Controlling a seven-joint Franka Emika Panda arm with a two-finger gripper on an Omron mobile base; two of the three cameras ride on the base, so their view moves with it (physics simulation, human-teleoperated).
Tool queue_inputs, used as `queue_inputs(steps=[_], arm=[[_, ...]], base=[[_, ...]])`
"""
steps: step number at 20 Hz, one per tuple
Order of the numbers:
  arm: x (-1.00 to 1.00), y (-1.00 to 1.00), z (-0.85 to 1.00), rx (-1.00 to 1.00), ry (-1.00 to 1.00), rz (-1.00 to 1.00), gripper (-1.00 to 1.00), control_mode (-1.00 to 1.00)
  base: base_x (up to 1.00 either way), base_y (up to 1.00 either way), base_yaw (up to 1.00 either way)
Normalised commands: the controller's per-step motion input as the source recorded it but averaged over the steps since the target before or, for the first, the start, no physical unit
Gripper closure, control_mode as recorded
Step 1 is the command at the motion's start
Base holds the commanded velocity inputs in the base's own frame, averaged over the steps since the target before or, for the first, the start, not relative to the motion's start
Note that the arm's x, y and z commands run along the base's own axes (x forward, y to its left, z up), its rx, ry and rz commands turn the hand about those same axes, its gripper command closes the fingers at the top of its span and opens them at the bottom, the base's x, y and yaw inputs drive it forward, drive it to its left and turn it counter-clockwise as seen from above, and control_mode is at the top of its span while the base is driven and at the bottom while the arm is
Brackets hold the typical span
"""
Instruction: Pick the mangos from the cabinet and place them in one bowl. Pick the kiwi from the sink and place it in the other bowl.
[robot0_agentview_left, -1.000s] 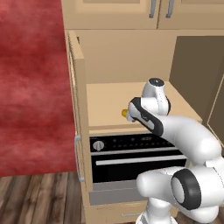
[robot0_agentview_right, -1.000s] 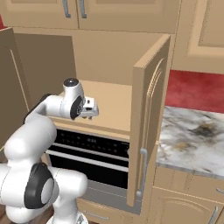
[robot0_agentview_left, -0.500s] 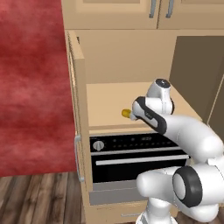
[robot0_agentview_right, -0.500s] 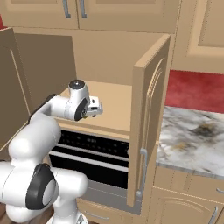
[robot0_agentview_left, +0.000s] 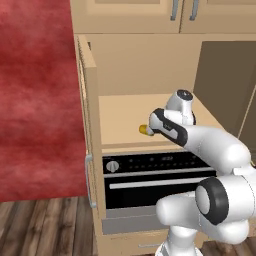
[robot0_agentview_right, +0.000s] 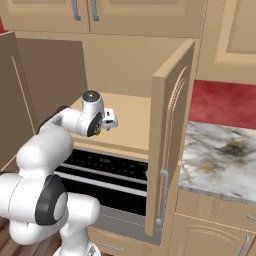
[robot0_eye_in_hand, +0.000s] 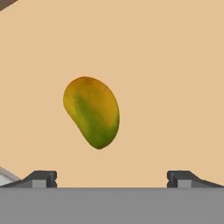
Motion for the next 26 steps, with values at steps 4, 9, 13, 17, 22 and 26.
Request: queue_inputs(steps=[4, 9, 13, 17, 22, 26], arm=[[0.27, 0.29, 0.01, 0.0, 0.03, 0.0, -1.0, -1.0], [0.23, 0.25, -0.01, 0.0, 0.0, 0.01, -1.0, -1.0], [0.26, 0.14, -0.05, 0.0, 0.0, 0.03, -1.0, -1.0], [0.19, 0.19, -0.18, 0.0, 0.0, 0.03, -1.0, -1.0], [0.22, 0.09, -0.22, 0.0, 0.0, 0.03, -1.0, -1.0], [0.21, 0.0, -0.22, 0.0, 0.0, 0.01, -1.0, -1.0]], base=[[0.0, 0.0, 0.0], [0.0, 0.0, 0.0], [0.0, 0.0, 0.0], [0.0, 0.0, 0.0], [0.0, 0.0, 0.0], [0.0, 0.0, 0.0]])
